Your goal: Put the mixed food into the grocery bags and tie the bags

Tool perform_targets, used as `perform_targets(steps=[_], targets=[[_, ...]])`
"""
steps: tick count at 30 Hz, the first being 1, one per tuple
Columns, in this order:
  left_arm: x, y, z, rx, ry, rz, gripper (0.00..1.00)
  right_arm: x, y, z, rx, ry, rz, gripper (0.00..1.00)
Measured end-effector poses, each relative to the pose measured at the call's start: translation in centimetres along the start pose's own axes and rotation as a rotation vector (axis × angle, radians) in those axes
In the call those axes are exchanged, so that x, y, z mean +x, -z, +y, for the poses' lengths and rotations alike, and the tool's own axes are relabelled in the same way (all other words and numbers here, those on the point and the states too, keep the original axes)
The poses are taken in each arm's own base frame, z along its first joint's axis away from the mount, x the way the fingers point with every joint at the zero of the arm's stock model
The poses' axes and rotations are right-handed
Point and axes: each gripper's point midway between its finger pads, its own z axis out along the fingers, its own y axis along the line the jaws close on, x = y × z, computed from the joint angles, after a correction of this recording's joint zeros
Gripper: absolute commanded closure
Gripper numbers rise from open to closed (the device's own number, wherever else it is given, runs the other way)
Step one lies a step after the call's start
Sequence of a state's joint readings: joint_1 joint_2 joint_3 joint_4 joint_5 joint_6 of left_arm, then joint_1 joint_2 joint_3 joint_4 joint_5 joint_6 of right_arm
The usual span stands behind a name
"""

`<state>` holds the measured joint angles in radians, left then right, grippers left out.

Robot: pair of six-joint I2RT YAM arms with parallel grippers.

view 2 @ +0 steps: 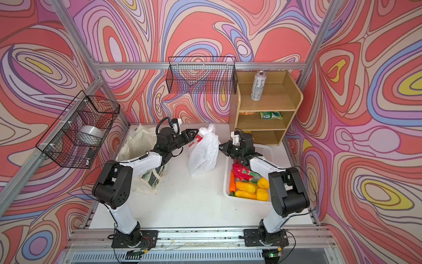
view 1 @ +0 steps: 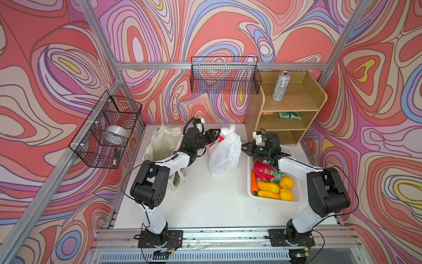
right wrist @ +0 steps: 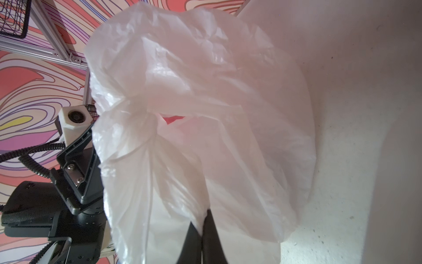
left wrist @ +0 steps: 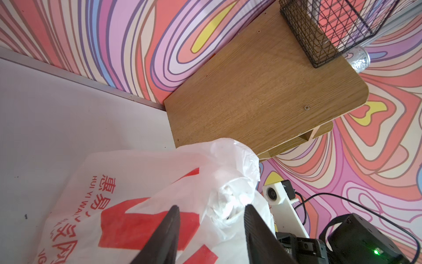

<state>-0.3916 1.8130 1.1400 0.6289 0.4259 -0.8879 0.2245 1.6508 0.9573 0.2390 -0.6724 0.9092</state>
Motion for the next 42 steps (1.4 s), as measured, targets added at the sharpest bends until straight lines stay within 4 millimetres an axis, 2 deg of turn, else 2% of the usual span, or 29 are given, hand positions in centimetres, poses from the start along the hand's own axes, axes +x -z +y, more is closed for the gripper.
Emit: perform_targets(steps=[7, 14, 22, 29, 34, 42], targets=[[0.2, -0.1, -1.6, 0.062, 0.015, 0.001, 0.51, 0.1, 0.0, 0.1, -0.004, 0.000, 0.005, 1.00], [2.3, -0.4, -2.4, 0.069, 0.028, 0.035, 0.51, 0.1, 0.0, 0.2, -0.007, 0.004, 0.008, 1.00], [2.5, -0.5, -1.7, 0.041, 0.053, 0.025, 0.48, 0.1, 0.0, 0.4, -0.014, 0.009, 0.012, 1.00], [2.1, -2.4, -1.2, 0.049, 0.067, 0.018, 0.47, 0.2, 0.0, 0.5, -0.019, 0.014, 0.018, 1.00], [2.5, -3.0, -0.6, 0.040, 0.084, 0.014, 0.45, 0.3, 0.0, 0.5, -0.019, 0.019, 0.021, 1.00], [2.5, -3.2, -1.0, 0.034, 0.092, -0.042, 0.42, 0.3, 0.0, 0.4, -0.015, 0.024, 0.023, 1.00]])
